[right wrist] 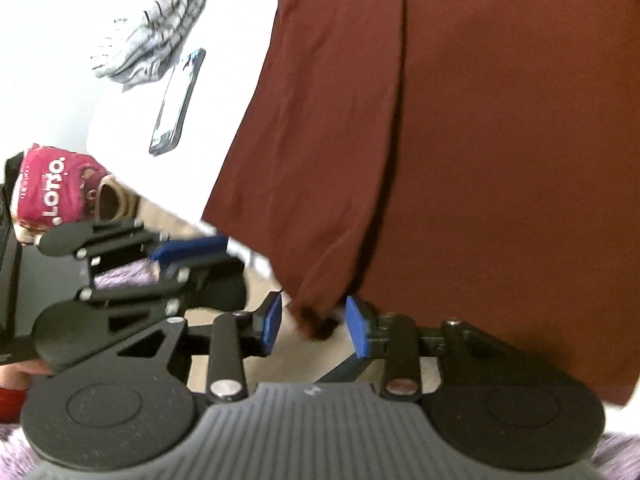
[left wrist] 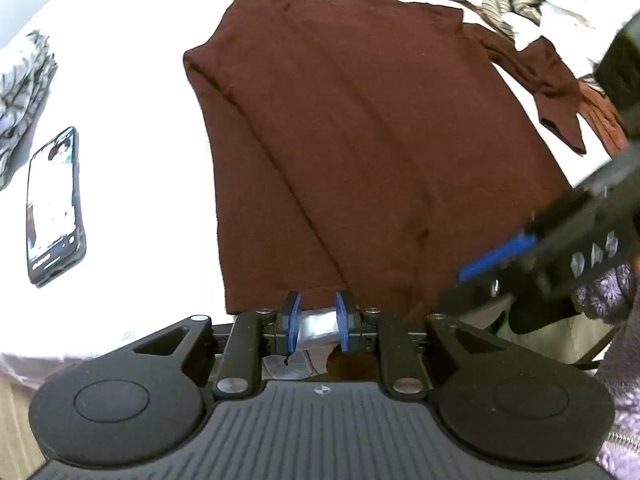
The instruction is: Fold clothes
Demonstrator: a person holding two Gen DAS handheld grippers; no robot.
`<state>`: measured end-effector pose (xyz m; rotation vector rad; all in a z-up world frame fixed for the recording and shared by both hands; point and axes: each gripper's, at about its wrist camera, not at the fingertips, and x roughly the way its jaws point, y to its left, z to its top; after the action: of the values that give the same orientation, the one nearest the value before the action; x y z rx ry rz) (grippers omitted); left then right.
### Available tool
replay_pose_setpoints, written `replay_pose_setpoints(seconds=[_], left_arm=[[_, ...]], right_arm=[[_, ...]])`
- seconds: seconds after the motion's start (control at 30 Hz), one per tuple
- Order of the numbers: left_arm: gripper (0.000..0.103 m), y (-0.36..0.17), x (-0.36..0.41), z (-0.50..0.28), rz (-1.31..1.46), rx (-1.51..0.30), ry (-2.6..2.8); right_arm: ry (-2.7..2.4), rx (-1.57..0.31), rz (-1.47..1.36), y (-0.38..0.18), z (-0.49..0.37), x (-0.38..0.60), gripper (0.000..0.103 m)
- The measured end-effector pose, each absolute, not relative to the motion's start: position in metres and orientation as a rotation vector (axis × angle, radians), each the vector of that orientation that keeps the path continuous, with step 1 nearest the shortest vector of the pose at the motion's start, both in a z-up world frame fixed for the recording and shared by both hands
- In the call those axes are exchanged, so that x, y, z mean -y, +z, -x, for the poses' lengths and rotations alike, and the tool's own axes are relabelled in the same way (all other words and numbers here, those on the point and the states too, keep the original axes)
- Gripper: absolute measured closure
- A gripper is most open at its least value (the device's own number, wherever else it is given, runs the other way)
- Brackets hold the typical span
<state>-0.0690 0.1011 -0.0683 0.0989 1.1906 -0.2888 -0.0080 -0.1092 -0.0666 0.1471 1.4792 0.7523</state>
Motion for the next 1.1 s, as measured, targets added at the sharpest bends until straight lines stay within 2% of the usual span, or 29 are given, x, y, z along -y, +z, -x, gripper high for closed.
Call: replay_pose_setpoints(seconds=[0.2, 0.27, 0.33, 0.43, 0.63, 0.77, 0.87, 0.93, 1.1], left_arm=[[0.087, -0.070, -0.098, 0.071, -0.110, -1.186, -0.305], [0.087, -0.069, -0.097, 0.073, -0.109, -1.186, -0.307], [0.087, -0.069, -0.098, 0.073, -0.107, -1.188, -0.302], [0.087, -0.068, -0.099, 0.073, -0.095, -1.190, -0.302], [0.086, -0.070, -0.096, 0.071, -0.062, -1.200, -0.345], [0.074, -0.071, -0.090, 0.070, -0.057, -1.204, -0.366], [0.072, -0.075, -0.086, 0.067, -0.043, -1.218, -0.369], [0.072, -0.078, -0.084, 0.066, -0.020, -1.225, -0.375], [0.072, -0.083, -0.083, 0.062, 0.008, -1.227, -0.375]], right_arm=[[0.720, -1.562, -0.160, -0.091, 0.011, 0.098, 0.068], [0.716, -1.580, -0.184, -0.098, 0.009, 0.096, 0.074], [0.720, -1.590, -0.197, -0.101, 0.008, 0.096, 0.092], [0.740, -1.592, -0.191, -0.099, 0.009, 0.097, 0.097], [0.705, -1.558, -0.059, -0.092, 0.009, 0.116, 0.097], [0.686, -1.561, 0.031, -0.100, 0.008, 0.122, 0.096], [0.697, -1.570, 0.101, -0.100, 0.013, 0.115, 0.086], [0.722, -1.521, 0.111, -0.089, 0.014, 0.116, 0.074], [0.745, -1.385, 0.106, -0.063, 0.011, 0.118, 0.072]])
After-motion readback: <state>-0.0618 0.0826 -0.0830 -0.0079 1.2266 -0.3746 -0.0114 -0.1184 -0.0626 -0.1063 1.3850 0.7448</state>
